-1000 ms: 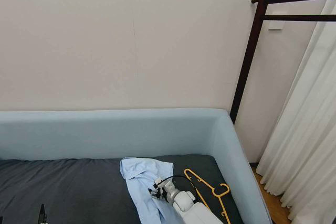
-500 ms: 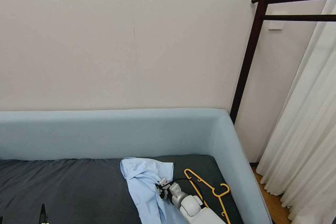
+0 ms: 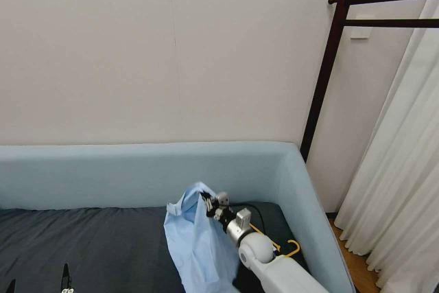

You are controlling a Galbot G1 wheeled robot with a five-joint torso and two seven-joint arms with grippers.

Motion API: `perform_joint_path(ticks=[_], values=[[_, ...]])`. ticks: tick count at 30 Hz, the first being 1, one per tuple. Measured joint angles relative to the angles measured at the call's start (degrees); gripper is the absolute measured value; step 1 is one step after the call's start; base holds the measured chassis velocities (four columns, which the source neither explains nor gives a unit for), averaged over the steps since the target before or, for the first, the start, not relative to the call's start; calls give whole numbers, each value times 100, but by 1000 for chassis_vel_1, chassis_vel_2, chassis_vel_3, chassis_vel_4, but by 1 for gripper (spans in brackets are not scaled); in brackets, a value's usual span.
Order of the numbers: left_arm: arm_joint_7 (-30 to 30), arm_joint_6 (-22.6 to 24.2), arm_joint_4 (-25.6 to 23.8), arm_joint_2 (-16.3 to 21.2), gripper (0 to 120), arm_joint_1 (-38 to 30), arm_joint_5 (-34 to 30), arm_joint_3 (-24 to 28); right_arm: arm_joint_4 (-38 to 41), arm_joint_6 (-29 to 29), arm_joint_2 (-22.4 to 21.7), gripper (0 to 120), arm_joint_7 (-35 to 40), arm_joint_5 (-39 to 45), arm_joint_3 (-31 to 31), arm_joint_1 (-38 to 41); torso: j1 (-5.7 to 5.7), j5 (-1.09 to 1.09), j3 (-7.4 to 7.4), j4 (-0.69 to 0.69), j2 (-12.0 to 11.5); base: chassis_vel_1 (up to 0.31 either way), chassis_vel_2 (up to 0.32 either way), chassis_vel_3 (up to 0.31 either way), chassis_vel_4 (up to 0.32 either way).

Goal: Pick up the clothes from the sofa and hang them on the clothes hanger.

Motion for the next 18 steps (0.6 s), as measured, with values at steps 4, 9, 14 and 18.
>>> perform_joint_path(ticks=[4,9,14,18], values=[[-8,-17,-18,53,100,7,-23,5,404,-41,-126,0,69,276,-134,250,0,0,0,0,0,0,0,0,0],[-22,-44,-23,151,100,13,-128,-38,632,84,-215,0,89,590,-347,855,0,0,0,0,0,0,0,0,0],[-26,-51,-40,205,100,-20,-219,-40,594,270,-61,0,255,905,-433,1738,0,-1,0,1,0,0,0,0,0],[-26,-42,-44,250,100,-68,-298,-34,469,312,2,0,416,1110,-478,2409,0,-1,1,1,0,0,0,0,0]])
